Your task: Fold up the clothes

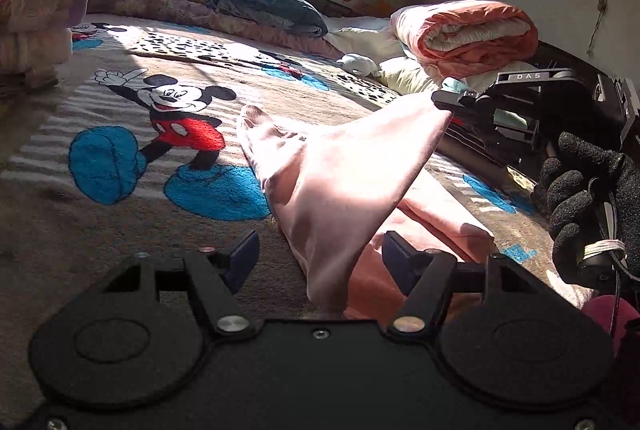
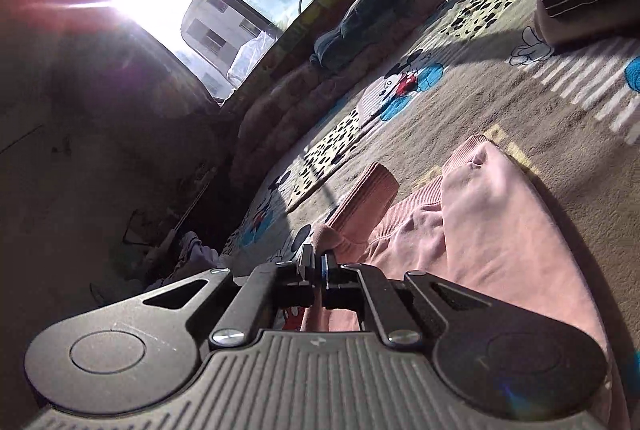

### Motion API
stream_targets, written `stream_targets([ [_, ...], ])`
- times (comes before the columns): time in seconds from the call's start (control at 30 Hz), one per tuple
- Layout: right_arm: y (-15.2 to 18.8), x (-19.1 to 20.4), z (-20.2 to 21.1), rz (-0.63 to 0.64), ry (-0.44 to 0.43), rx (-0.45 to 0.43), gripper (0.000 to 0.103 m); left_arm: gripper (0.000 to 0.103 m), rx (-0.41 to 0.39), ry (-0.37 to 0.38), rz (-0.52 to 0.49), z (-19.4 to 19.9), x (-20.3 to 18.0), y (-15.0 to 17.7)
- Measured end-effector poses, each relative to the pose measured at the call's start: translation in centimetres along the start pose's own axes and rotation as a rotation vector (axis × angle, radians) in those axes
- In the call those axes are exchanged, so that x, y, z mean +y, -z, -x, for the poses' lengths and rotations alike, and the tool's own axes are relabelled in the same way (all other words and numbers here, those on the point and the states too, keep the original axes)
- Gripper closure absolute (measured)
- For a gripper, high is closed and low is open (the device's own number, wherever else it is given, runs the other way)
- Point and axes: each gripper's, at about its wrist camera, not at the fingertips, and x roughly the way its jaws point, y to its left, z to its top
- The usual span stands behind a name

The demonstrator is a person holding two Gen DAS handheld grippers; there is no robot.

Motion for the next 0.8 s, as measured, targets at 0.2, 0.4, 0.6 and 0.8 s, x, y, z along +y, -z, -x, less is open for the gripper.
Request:
stream_targets([
  [0.2,-2.0,-0.3,1.4,0.048,0.009,-0.008,0.098,0.037,0.06,-0.088,-0.101,-2.2,-3.3,2.0],
  [0.4,-3.4,0.3,2.1,0.124,0.004,0.019,0.098,0.063,0.069,-0.127,-0.101,-3.3,-4.6,2.9],
  [0.6,-4.7,0.6,2.5,0.183,0.017,0.038,0.098,0.088,0.042,-0.208,-0.172,-3.4,-6.3,3.6],
  [0.8,-5.7,-0.3,3.7,0.179,0.03,0.011,0.098,0.096,0.037,-0.308,-0.413,-4.1,-9.0,5.3],
])
